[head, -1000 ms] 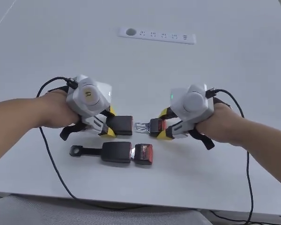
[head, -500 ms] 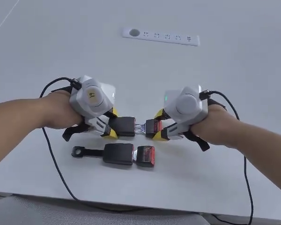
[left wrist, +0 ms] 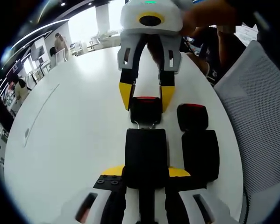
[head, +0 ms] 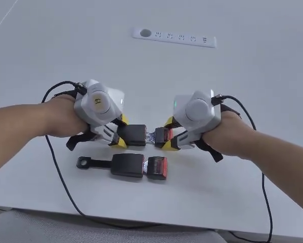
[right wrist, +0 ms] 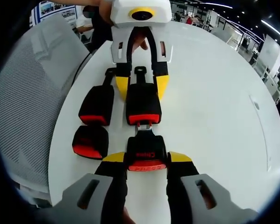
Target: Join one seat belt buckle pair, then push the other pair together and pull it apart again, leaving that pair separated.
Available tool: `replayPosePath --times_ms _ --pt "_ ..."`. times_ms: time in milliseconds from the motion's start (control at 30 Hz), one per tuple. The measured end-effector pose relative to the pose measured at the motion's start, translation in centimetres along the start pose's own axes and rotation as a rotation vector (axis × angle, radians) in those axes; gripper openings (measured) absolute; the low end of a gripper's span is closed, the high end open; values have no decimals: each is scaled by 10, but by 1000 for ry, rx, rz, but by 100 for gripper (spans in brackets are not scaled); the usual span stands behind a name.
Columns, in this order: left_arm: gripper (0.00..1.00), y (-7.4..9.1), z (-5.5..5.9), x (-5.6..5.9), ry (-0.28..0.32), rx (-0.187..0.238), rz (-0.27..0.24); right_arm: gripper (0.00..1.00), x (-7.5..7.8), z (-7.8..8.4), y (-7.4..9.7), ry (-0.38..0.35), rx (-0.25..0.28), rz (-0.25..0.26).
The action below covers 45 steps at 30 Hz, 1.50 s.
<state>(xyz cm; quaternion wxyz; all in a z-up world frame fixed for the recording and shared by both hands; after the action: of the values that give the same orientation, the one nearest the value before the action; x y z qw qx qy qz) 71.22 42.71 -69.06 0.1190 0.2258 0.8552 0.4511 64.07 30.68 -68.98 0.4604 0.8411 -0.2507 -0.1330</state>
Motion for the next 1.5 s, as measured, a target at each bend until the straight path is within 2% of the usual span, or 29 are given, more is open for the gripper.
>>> replayPosePath --times_ms 467,767,1500 --pt "31 -1 -1 0 1 -6 2 29 -2 -2 -2 -11 5 5" --pt "31 -1 -1 1 -7 -10 6 29 -3 -9 -6 -15 21 6" --pt "31 -1 -2 2 0 -6 3 29 -3 -10 -7 -36 1 4"
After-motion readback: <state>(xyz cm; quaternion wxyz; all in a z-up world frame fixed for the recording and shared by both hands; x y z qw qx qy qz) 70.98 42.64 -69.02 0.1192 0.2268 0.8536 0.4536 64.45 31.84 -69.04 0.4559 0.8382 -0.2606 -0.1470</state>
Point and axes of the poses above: the centre of the closed fingertips' face, and the gripper's own axes: y roughly backward along the fingers, x roughly to its right, z roughly out of its underside, the point moved 6 cm from there along y, roughly backward along the fingers, and after that the axes turned 1 degree about -z, right-handed, at the moved point
